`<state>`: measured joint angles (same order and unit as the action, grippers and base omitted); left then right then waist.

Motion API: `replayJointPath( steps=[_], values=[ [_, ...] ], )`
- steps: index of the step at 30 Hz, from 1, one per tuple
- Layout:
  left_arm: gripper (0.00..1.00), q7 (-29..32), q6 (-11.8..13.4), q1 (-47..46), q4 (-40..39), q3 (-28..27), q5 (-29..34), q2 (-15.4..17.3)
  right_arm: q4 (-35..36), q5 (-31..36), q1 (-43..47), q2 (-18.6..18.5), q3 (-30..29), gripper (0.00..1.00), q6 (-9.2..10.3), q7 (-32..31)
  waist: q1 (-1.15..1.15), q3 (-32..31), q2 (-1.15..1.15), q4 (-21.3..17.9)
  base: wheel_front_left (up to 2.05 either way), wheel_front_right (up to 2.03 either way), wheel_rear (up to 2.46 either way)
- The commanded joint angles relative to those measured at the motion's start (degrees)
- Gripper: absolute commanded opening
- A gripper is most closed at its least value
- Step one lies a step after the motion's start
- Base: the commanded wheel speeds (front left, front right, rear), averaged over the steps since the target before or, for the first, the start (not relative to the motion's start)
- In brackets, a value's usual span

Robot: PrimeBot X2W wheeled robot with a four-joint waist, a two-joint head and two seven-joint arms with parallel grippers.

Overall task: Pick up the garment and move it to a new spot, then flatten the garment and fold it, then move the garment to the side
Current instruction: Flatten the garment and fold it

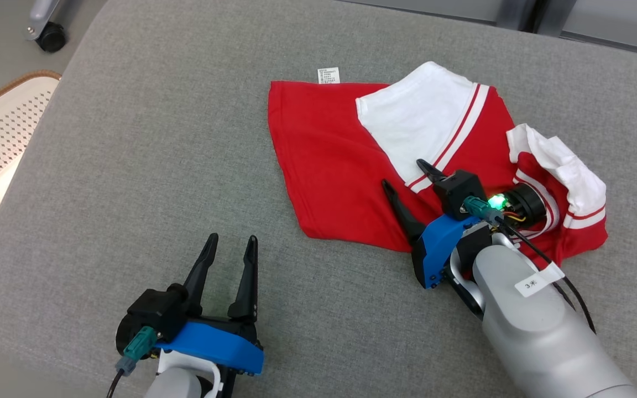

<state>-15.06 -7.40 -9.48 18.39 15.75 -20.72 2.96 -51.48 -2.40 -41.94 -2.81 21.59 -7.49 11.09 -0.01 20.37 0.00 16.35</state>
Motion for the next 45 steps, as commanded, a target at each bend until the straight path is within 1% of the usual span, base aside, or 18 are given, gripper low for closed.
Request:
replayJointPath(
  steps=[1, 4, 9, 12, 19, 20, 21, 22, 23, 25, 29, 31, 34, 37, 41, 43, 45],
  values=[
    [1.00, -0.15, -0.16, -0.62, -0.35, -0.12, -0.38, -0.07, -0.66, 0.76, 0.73, -0.26, -0.27, 1.00, 0.00, 0.72, 0.01, 0.35, 0.00, 0.00, 0.00, 0.00, 0.00],
    [1.00, -0.15, -0.16, -0.93, -0.29, -0.40, -0.33, -0.06, -1.07, 2.74, 1.82, -0.38, -0.94, 1.00, 0.01, 1.57, 0.01, 0.48, 0.00, -0.86, 0.00, 0.00, 0.00],
    [1.00, -0.15, -0.16, -1.87, -0.57, 0.08, -0.34, -0.06, -1.39, 5.13, 2.66, -0.55, -4.09, 1.00, 0.03, 2.29, 0.01, 0.73, 0.00, -2.10, 0.00, 0.00, 0.00],
    [1.00, -0.15, -0.17, -2.57, -0.77, 0.48, -0.41, -0.05, -1.10, 5.53, 3.06, -0.63, -5.36, 1.00, 0.05, 2.62, 0.01, 0.84, 0.00, -2.47, 0.00, 0.00, 0.00],
    [1.00, -0.15, -0.17, -2.29, -0.87, 0.48, -0.48, -0.06, 1.29, 3.92, 3.82, -0.53, -7.24, 1.00, 0.04, 3.73, 0.01, 0.58, 0.00, -2.95, 0.00, 0.00, 0.00],
    [1.00, -0.15, -0.17, -2.12, -0.77, 0.47, -0.52, -0.06, 1.40, 3.61, 3.95, -0.54, -7.73, 0.99, 0.04, 3.78, 0.01, 0.51, 0.00, -2.95, 0.00, 0.00, 0.00],
    [1.00, -0.15, -0.17, -2.01, -0.67, 0.44, -0.53, -0.06, 1.61, 3.76, 3.95, -0.53, -8.09, 0.82, 0.04, 3.87, 0.01, 0.45, 0.00, -2.93, 0.00, 0.00, 0.00],
    [1.00, -0.15, -0.17, -1.93, -0.62, 0.37, -0.58, -0.06, 1.80, 3.94, 3.92, -0.51, -8.31, 0.64, 0.04, 3.94, 0.01, 0.39, 0.00, -2.90, 0.00, 0.00, 0.00],
    [1.00, -0.15, -0.17, -1.85, -0.53, 0.28, -0.73, -0.05, 1.94, 3.94, 3.95, -0.50, -8.52, 0.42, 0.04, 3.99, 0.01, 0.35, 0.00, -2.87, 0.00, 0.00, 0.00],
    [1.00, -0.15, -0.17, -1.85, -0.47, 0.26, -0.86, -0.07, 2.87, 3.54, 3.58, -0.49, -8.95, 0.12, 0.04, 4.06, 0.01, 0.28, 0.00, -2.79, 0.00, 0.00, 0.00],
    [1.00, -0.15, -0.17, -1.88, -0.83, 0.26, -0.83, -0.06, 6.48, 2.56, 3.14, -0.32, -9.70, 0.08, 0.03, 4.12, 0.01, 0.13, 0.00, -2.62, 0.00, 0.00, 0.00],
    [1.00, -0.15, -0.17, -1.77, -0.87, 0.38, -0.81, -0.06, 8.35, 2.18, 2.68, -0.30, -10.51, 0.01, 0.02, 4.13, 0.01, -0.12, 0.00, -2.48, 0.00, 0.00, 0.00],
    [1.00, -0.15, -0.17, -1.65, -0.65, 0.78, -1.01, -0.06, 10.16, 3.82, -0.19, -0.30, -12.25, 0.00, 0.01, 4.15, 0.01, -0.66, 0.00, -1.95, 0.00, 0.00, 0.00],
    [1.00, -0.15, -0.17, -1.56, -0.26, 1.46, -1.43, -0.05, 11.80, 5.82, -5.51, -1.30, -13.75, 0.00, 0.01, 4.15, 0.01, -1.45, 0.00, -0.70, 0.00, 0.00, 0.00],
    [1.00, -0.14, -0.17, -1.14, 0.27, 2.59, -1.69, -0.05, 14.65, 6.75, -14.67, -4.07, -14.65, 0.00, 0.01, 4.16, 0.01, -2.71, 0.00, 1.68, 0.00, 0.00, 0.00],
    [1.00, -0.14, -0.17, -0.52, 0.49, 2.69, -1.78, -0.08, 16.69, 6.61, -18.51, -4.97, -14.16, 0.00, 0.01, 4.15, 0.01, -3.33, 0.00, 2.46, 0.00, 0.00, 0.00],
    [1.00, -0.15, -0.17, -0.01, 0.58, 2.40, -1.76, -0.06, 19.37, 5.61, -21.27, -5.63, -12.24, 0.00, 0.00, 4.14, 0.01, -3.80, 0.00, 2.64, 0.00, 0.00, 0.00]
  ],
)
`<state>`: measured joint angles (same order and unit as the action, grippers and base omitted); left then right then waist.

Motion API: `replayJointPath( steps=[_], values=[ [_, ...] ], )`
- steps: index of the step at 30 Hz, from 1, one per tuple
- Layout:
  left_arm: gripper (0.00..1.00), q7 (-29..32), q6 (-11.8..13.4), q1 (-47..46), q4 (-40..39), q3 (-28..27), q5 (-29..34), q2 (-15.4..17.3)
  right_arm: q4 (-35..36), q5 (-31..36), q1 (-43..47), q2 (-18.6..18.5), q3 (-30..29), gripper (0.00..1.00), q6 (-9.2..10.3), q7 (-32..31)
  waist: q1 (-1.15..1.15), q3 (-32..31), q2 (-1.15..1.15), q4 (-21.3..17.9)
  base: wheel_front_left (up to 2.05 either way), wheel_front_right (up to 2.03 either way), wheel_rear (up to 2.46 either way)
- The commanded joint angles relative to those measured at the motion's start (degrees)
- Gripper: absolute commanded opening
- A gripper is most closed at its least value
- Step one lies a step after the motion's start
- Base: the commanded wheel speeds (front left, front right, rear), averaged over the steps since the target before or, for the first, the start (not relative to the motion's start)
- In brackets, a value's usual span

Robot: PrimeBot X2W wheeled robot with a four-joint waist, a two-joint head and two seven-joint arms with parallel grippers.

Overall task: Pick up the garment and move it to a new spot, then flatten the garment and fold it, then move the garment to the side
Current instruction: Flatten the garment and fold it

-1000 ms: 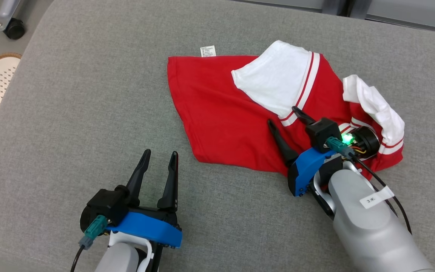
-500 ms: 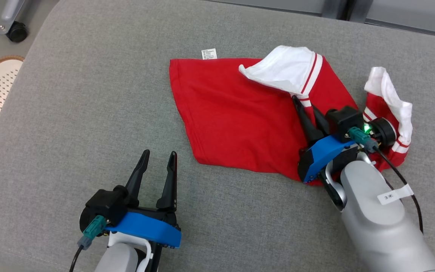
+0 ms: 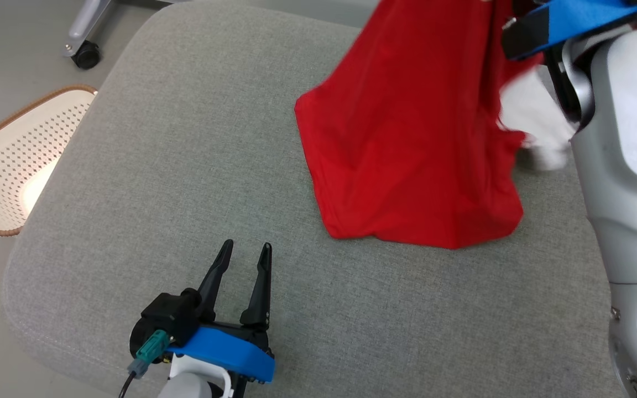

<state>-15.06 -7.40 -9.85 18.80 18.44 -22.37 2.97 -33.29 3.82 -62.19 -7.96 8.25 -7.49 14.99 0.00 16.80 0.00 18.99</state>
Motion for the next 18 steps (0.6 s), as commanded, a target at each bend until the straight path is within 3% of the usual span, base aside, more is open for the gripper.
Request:
replayJointPath(
  steps=[1, 8, 11, 18],
  values=[
    [1.00, -0.15, -0.17, 0.69, 0.18, -0.48, 0.01, -0.08, 2.90, -1.61, -1.53, -0.61, 1.96, 0.00, 0.01, 0.22, 0.00, -0.50, 0.00, -0.10, 0.00, 0.00, 0.00],
    [1.00, -0.15, -0.17, 2.69, 0.61, -1.49, 0.78, -0.05, 10.35, -7.24, 6.65, -4.10, 7.07, 0.00, 0.01, 0.14, 0.00, -1.89, 0.00, -3.54, 0.00, 0.00, 0.00],
    [1.00, -0.15, -0.17, 3.03, 0.44, -1.77, 1.10, -0.07, 12.50, -10.77, 15.10, -7.08, 8.24, 0.00, 0.01, 0.14, 0.00, -2.38, 0.00, -5.98, 0.00, 0.00, 0.00],
    [1.00, -0.15, -0.17, 2.65, 0.88, -3.03, 2.80, -0.04, 13.24, -17.11, 37.95, -12.87, 3.92, 0.00, 0.01, 0.16, 0.00, -3.50, 0.00, -11.42, 0.00, 0.00, 0.00]
  ],
)
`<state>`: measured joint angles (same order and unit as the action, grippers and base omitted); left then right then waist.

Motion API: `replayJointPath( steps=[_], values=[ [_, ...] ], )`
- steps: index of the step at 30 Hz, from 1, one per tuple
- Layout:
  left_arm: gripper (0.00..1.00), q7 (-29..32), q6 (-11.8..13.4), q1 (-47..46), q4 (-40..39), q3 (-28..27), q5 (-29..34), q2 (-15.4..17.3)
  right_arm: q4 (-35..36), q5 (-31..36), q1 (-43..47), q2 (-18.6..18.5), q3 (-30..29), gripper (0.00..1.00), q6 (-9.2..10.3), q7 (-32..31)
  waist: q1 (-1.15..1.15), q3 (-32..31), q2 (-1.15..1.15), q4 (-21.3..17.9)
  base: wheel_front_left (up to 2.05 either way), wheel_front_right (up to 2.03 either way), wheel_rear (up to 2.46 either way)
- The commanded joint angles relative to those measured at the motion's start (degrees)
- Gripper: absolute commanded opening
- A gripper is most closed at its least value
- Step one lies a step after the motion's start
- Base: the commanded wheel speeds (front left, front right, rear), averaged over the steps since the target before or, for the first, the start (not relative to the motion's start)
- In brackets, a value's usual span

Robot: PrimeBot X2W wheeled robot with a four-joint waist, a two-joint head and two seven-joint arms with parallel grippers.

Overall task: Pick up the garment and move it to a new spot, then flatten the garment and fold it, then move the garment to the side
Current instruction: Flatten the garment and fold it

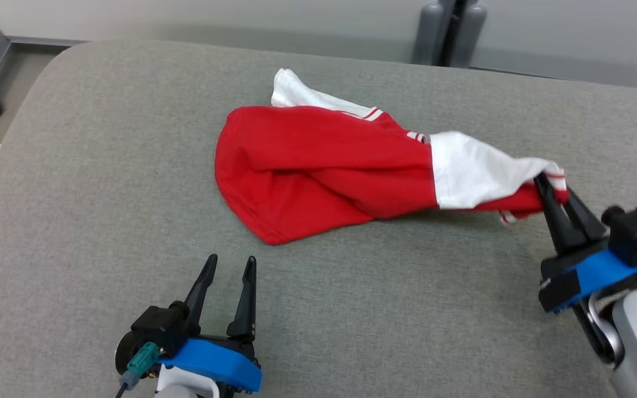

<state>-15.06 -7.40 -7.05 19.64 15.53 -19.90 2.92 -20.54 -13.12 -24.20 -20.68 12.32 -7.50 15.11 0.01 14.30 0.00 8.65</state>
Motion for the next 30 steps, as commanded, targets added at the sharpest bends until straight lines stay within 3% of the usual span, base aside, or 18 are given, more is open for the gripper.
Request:
replayJointPath(
  steps=[1, 6, 7, 8, 9, 16, 22, 30],
  values=[
    [1.00, -0.15, -0.16, -0.20, 0.07, -0.43, 0.49, 0.01, 0.67, -1.23, 2.51, -0.78, -0.21, 0.00, 0.02, 0.03, -0.01, -1.08, 0.00, -1.78, 0.00, 0.00, 0.00],
    [1.00, -0.15, -0.16, -0.27, 0.44, -1.16, 1.29, 0.00, -0.17, -3.18, 10.49, -2.25, -2.45, 0.00, 0.02, 0.04, -0.01, -1.32, 0.00, -4.51, 0.00, 0.00, 0.00],
    [1.00, -0.15, -0.16, -0.28, 0.53, -1.05, 1.35, 0.00, -1.19, -3.47, 11.44, -2.32, -3.03, 0.05, 0.02, 0.03, -0.01, -1.38, 0.00, -4.85, 0.00, 0.00, 0.00],
    [1.00, -0.15, -0.16, -0.31, 0.63, -0.86, 1.44, 0.00, -2.78, -3.61, 12.30, -2.27, -3.66, 0.40, 0.02, 0.02, -0.01, -1.44, 0.00, -5.08, 0.00, 0.00, 0.00],
    [1.00, -0.15, -0.16, -0.36, 0.77, -0.65, 1.47, 0.00, -3.94, -3.64, 12.68, -1.94, -4.00, 1.00, 0.02, 0.04, -0.01, -1.49, 0.00, -5.23, 0.00, 0.00, 0.00],
    [1.00, -0.15, -0.16, -0.52, 1.12, -0.07, 1.82, 0.00, -1.71, -0.58, 11.14, 2.42, -6.96, 1.00, 0.01, 0.03, -0.01, -1.55, 0.00, -5.53, 0.00, 0.00, 0.00],
    [1.00, -0.15, -0.16, -0.23, 1.24, -0.12, 1.90, 0.00, 3.67, 3.09, 11.61, 6.45, -3.60, 1.00, 0.02, 0.03, -0.01, -1.57, 0.00, -5.24, 0.00, 0.00, 0.00],
    [1.00, -0.15, -0.16, 0.00, 1.52, 0.44, 1.30, 0.01, -5.76, 7.37, 10.42, 7.99, 0.77, 1.00, 0.01, 0.04, -0.01, -1.86, 0.00, -4.25, 0.00, 0.00, 0.00]
  ],
)
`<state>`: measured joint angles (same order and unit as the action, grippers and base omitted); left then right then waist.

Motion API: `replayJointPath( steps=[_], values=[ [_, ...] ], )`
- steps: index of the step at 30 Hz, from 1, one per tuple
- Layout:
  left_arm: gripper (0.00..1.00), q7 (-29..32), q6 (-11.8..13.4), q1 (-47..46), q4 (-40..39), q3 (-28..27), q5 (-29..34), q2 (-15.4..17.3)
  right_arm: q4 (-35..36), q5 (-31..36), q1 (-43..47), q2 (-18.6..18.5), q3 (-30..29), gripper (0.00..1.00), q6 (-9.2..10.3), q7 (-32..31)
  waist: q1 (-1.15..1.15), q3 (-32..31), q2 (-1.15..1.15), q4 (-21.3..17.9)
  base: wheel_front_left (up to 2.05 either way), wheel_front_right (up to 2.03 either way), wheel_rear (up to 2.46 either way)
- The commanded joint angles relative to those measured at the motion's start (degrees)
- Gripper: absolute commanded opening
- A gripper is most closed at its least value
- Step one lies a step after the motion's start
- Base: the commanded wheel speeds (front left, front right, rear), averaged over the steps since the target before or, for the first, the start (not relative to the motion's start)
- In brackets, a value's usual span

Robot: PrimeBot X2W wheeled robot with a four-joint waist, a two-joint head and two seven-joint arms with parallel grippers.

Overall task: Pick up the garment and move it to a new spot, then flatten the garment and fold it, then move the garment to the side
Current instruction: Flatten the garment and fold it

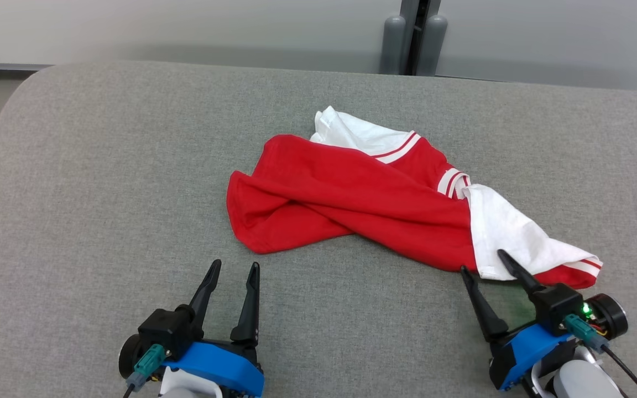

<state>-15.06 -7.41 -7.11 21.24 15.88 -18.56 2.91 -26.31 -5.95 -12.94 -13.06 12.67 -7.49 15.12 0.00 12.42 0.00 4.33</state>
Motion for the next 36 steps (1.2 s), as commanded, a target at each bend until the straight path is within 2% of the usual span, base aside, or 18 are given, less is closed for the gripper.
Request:
replayJointPath(
  steps=[1, 5, 13, 15, 17, 22, 25, 28, 29, 33, 35, 36],
  values=[
    [1.00, -0.15, -0.15, 0.16, -0.16, 0.02, -0.19, 0.01, -0.19, 0.35, -0.79, 0.40, 1.05, 1.00, 0.00, 0.02, 0.00, 0.07, 0.00, 0.16, 0.00, 0.00, 0.00],
    [1.00, -0.15, -0.15, 0.47, -0.33, -0.07, -0.44, 0.02, 0.43, 0.52, -0.42, -0.21, 2.75, 1.00, 0.01, 0.02, 0.00, 0.28, 0.00, 0.22, 0.00, 0.00, 0.00],
    [1.00, -0.15, -0.15, 0.34, -0.39, -0.08, -0.63, 0.02, -0.69, 3.92, 0.22, 0.39, 0.38, 1.00, 0.01, 0.02, 0.00, 0.35, 0.00, -0.05, 0.00, 0.00, 0.00],
    [1.00, -0.15, -0.15, 0.22, -0.43, -0.01, -0.60, 0.01, -0.52, 4.36, 0.26, 0.66, 0.23, 0.56, 0.01, 0.02, 0.00, 0.33, 0.00, -0.12, 0.00, 0.00, 0.00],
    [1.00, -0.15, -0.15, 0.12, -0.47, 0.05, -0.58, 0.02, -0.13, 4.32, 0.50, 0.86, -0.06, 0.37, 0.01, 0.02, 0.00, 0.32, 0.00, -0.15, 0.00, 0.00, 0.00],
    [1.00, -0.15, -0.15, 0.24, -0.55, 0.05, -0.70, 0.01, 0.30, 5.00, 1.85, 0.39, -0.79, 0.33, 0.01, 0.02, 0.00, 0.11, 0.00, -0.18, 0.00, 0.00, 0.00],
    [1.00, -0.15, -0.15, 0.43, -0.45, -0.10, -0.78, 0.02, 0.06, 5.24, 2.09, 0.46, -1.15, 0.24, 0.01, 0.02, 0.00, 0.03, 0.00, -0.24, 0.00, 0.00, 0.00],
    [1.00, -0.15, -0.15, 0.48, -0.39, -0.08, -0.83, 0.01, -0.07, 5.73, 2.00, 0.51, -1.19, 0.28, 0.01, 0.02, 0.00, 0.00, 0.00, -0.22, 0.00, 0.00, 0.00],
    [1.00, -0.15, -0.15, 0.45, -0.33, -0.05, -0.86, 0.02, -0.14, 5.93, 1.94, 0.46, -1.11, 0.35, 0.01, 0.02, 0.00, -0.02, 0.00, -0.19, 0.00, 0.00, 0.00],
    [1.00, -0.15, -0.15, 0.41, -0.29, 0.03, -1.08, 0.02, -1.33, 7.29, 1.54, -0.02, -1.10, 0.46, 0.01, 0.03, 0.00, -0.13, 0.00, -0.03, 0.00, 0.00, 0.00],
    [1.00, -0.15, -0.15, 0.50, -0.27, 0.04, -0.97, 0.01, -1.93, 8.51, 1.19, -0.14, -0.93, 0.61, 0.01, 0.02, 0.00, -0.16, 0.00, 0.04, 0.00, 0.00, 0.00],
    [1.00, -0.15, -0.15, 0.59, -0.25, 0.00, -0.97, 0.02, -2.37, 8.94, 1.09, -0.17, -1.05, 0.59, 0.01, 0.02, 0.00, -0.18, 0.00, 0.07, 0.00, 0.00, 0.00]
  ],
)
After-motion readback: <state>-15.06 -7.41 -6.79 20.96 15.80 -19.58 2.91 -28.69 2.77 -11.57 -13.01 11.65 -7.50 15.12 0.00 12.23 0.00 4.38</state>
